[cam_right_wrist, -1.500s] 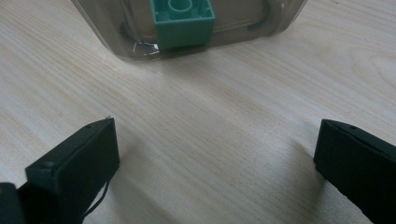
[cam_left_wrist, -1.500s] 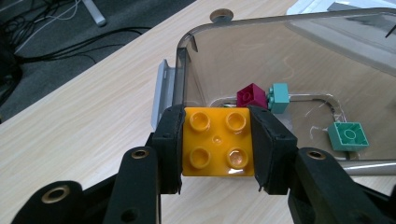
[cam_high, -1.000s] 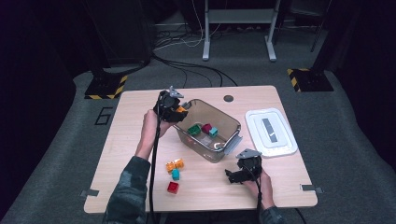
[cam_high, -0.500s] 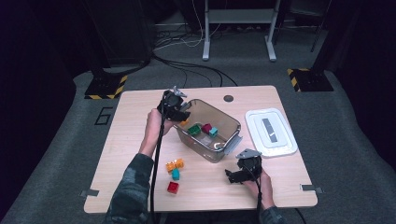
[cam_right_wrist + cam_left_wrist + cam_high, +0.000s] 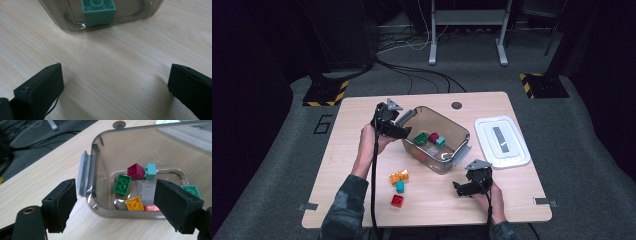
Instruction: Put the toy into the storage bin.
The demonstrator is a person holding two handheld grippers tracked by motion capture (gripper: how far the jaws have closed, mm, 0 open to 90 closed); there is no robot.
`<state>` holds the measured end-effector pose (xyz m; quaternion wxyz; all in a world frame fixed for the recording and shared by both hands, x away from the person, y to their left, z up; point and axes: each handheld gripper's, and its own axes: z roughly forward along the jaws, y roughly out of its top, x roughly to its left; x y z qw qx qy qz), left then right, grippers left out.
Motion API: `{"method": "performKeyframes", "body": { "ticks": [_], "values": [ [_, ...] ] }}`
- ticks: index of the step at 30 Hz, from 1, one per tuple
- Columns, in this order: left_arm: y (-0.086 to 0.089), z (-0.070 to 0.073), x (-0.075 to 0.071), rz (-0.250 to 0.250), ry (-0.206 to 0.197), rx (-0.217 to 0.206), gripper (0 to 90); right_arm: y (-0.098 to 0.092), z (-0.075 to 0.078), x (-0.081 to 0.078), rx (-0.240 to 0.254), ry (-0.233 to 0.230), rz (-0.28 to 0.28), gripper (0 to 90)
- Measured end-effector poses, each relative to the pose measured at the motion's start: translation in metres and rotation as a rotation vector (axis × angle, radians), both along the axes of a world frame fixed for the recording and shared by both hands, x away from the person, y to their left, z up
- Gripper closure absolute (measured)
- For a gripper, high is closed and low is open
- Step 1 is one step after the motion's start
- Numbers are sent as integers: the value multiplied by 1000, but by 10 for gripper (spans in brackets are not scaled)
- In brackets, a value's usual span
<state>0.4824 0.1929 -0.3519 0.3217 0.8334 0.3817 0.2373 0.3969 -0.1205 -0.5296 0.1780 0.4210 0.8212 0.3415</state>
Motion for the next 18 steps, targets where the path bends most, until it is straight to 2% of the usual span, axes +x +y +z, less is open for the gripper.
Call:
{"method": "performKeyframes", "body": {
  "ticks": [6, 11, 18],
  "values": [
    [17, -5, -18, 19, -17, -13, 148, 0, 0, 0, 0, 0, 0, 0],
    [24, -15, -29, 28, -17, 3, 120, 0, 0, 0, 0, 1, -1, 0],
    [33, -33, -40, 41, 19, 1, 83, 0, 0, 0, 1, 1, -2, 0]
  ]
}}
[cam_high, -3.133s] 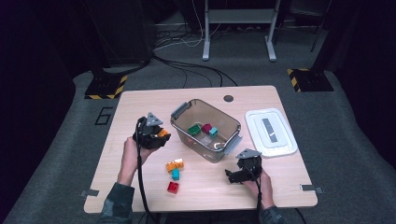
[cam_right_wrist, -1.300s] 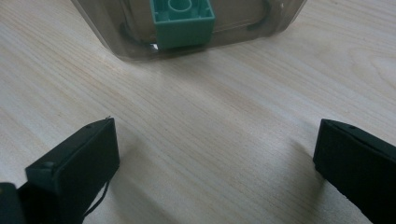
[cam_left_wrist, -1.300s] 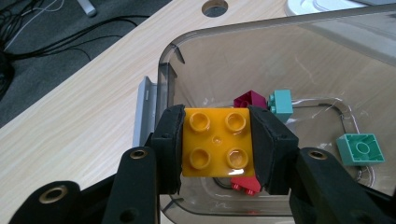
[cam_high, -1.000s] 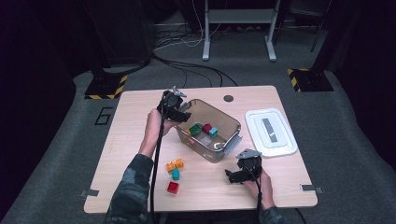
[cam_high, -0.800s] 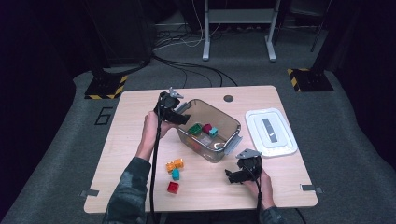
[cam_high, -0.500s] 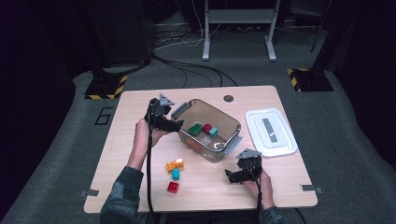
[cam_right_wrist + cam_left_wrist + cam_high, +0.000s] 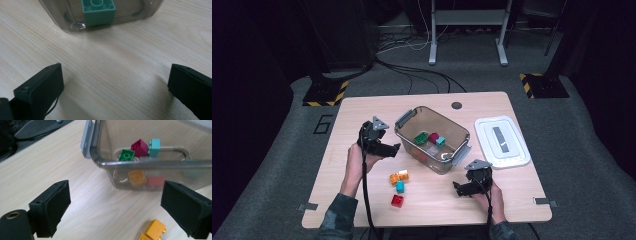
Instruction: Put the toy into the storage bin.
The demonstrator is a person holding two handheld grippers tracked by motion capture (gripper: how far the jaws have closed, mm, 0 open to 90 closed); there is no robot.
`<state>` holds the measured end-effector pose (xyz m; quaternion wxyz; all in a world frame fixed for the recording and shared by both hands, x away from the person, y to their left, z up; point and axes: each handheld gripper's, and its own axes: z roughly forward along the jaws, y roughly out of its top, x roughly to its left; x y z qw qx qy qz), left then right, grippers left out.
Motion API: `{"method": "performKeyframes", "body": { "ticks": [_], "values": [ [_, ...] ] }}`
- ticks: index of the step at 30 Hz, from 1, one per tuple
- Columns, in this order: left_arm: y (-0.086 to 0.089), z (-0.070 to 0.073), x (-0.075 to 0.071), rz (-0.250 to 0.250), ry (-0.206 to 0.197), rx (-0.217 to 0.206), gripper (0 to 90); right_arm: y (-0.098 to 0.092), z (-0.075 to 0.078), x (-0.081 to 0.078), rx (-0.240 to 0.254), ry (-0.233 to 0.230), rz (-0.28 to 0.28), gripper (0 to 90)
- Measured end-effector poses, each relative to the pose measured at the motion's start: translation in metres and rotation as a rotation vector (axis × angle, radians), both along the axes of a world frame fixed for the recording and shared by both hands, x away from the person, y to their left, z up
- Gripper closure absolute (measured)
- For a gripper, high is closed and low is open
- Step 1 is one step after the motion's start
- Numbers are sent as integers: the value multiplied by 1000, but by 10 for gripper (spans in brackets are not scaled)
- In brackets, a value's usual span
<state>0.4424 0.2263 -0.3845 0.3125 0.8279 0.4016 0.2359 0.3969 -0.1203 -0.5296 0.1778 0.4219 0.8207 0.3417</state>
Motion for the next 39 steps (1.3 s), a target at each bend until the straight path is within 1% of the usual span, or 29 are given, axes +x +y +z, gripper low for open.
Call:
{"method": "performKeyframes", "body": {
  "ticks": [1, 2, 4, 7, 12, 17, 19, 23, 26, 29, 34, 36, 38, 39],
  "values": [
    [1, -2, -2, -4, 2, 6, 77, 0, 0, 0, -1, 0, 1, 0],
    [2, -5, -3, 2, 4, -4, 76, 0, 0, 0, -1, 0, 1, 0],
    [5, -10, -5, 0, 8, 0, 73, 0, 0, 0, -1, 0, 1, 0],
    [8, -18, -8, 5, 21, -11, 66, 0, 0, 0, -1, 0, 1, 0],
    [12, -34, -12, 7, 62, -20, 56, 0, 0, 0, -2, 0, 2, 0],
    [12, -45, -14, -8, 81, -28, 53, 0, 0, 0, -1, 0, 1, 0],
    [11, -51, -15, -22, 92, -41, 53, 0, 0, 0, -1, 0, 1, 0],
    [6, -61, -17, -42, 114, -42, 60, 0, 0, 0, -1, -1, 1, 0],
    [2, -69, -18, -49, 130, -36, 60, 0, 0, 0, -1, -1, 1, 0],
    [-2, -78, -19, -57, 149, -40, 60, 0, 0, 0, -2, -4, 3, 0],
    [-9, -88, -20, -68, 173, -32, 63, 0, 0, 0, -2, -1, 1, 0],
    [-12, -91, -20, -68, 175, -27, 80, 0, 0, 0, -2, -1, 2, 0],
    [-13, -93, -20, -73, 188, -25, 87, 0, 0, 1, -3, -7, 6, 0],
    [-13, -94, -20, -74, 188, -24, 94, 0, 0, 0, -2, 0, 1, 0]
  ]
}}
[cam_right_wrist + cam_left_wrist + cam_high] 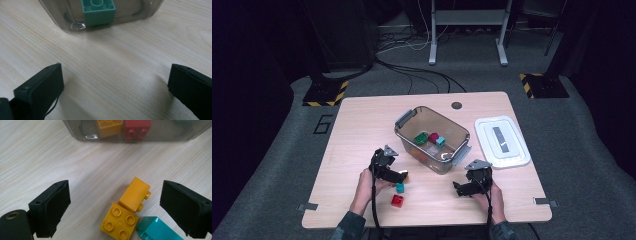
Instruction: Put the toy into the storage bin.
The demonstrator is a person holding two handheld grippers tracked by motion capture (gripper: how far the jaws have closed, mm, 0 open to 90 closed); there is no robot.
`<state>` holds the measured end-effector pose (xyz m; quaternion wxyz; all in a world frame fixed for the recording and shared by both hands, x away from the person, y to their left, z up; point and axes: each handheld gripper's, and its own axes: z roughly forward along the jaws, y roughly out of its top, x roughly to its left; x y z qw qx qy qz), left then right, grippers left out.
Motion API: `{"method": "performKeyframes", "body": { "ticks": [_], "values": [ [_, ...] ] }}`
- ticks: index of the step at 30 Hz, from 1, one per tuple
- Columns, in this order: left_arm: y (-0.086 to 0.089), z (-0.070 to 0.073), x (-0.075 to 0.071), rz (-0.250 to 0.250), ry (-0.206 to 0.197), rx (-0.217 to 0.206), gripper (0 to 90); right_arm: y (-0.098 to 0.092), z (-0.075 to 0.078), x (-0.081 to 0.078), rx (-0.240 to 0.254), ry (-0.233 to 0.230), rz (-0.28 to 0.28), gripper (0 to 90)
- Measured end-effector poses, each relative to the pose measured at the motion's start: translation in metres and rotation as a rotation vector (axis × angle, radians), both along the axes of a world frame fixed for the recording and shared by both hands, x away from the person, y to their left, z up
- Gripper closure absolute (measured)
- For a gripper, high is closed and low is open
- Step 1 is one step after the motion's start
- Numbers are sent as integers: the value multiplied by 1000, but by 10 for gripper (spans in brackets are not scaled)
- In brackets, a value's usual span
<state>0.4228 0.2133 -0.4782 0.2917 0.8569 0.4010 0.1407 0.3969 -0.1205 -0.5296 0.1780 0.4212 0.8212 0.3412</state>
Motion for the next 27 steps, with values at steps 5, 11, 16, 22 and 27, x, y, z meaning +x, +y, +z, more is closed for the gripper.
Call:
{"method": "performKeyframes", "body": {
  "ticks": [5, 11, 16, 22, 27],
  "values": [
    [-2, -1, 0, -14, 1, 7, 145, 0, 0, 0, -1, -1, 1, 0],
    [-8, -4, -2, -68, 4, 25, 388, 0, 0, 0, 0, 0, 0, 0],
    [-12, -8, -3, -86, 15, 21, 510, 0, 0, 0, -1, -1, 2, 0],
    [-14, -11, -3, -100, 28, 18, 645, 0, 0, 0, -1, -6, 4, 0],
    [-13, -11, -3, -102, 25, 6, 670, 0, 0, 0, 0, 0, 0, 0]
  ]
}}
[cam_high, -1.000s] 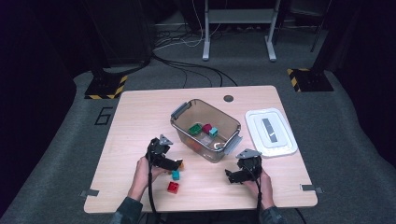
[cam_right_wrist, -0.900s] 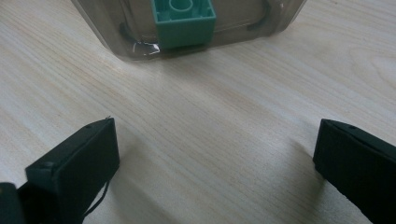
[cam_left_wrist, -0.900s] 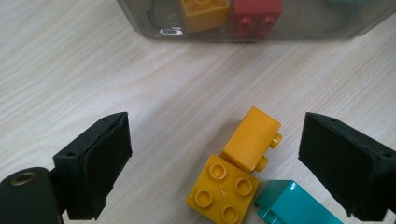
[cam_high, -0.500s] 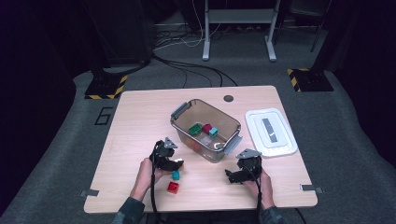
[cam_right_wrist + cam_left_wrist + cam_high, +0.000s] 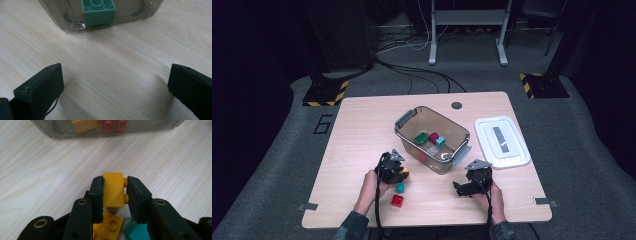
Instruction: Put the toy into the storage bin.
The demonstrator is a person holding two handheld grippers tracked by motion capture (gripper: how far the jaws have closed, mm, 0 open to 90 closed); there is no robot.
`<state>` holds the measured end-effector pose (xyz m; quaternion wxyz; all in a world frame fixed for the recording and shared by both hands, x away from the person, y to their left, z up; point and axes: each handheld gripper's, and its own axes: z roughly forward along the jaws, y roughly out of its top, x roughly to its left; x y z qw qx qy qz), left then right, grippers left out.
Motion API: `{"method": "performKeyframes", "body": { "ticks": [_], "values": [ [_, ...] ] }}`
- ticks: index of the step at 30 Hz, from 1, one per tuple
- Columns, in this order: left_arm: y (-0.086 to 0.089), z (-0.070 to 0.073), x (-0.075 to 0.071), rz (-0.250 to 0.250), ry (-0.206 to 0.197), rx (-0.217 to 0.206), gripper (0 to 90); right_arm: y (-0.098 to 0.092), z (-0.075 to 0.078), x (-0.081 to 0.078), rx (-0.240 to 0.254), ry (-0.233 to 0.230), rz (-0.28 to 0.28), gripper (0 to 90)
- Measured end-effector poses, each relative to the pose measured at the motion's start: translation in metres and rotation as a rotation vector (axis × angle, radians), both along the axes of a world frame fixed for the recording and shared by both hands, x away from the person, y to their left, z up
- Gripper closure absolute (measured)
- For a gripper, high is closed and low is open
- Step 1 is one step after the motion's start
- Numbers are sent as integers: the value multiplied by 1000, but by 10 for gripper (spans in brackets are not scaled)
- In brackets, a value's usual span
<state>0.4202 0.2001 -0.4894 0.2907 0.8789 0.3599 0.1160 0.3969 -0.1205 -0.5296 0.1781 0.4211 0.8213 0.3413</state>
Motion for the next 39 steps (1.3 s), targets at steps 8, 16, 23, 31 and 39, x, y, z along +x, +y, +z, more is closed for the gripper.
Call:
{"method": "performKeyframes", "body": {
  "ticks": [8, 16, 23, 31, 39],
  "values": [
    [5, 8, -1, 0, -19, -23, 672, 0, 0, 0, 0, 0, 0, 0],
    [18, 24, 1, 26, -49, -37, 672, 0, 0, 0, 0, 0, 0, 0],
    [22, 35, 2, 33, -75, -37, 672, 0, 0, 0, 0, 0, 0, 0],
    [26, 45, 4, 44, -100, -42, 672, 0, 0, 0, 0, 0, 0, 0],
    [31, 57, 6, 57, -117, -40, 672, 0, 0, 0, -1, 0, 1, 0]
  ]
}}
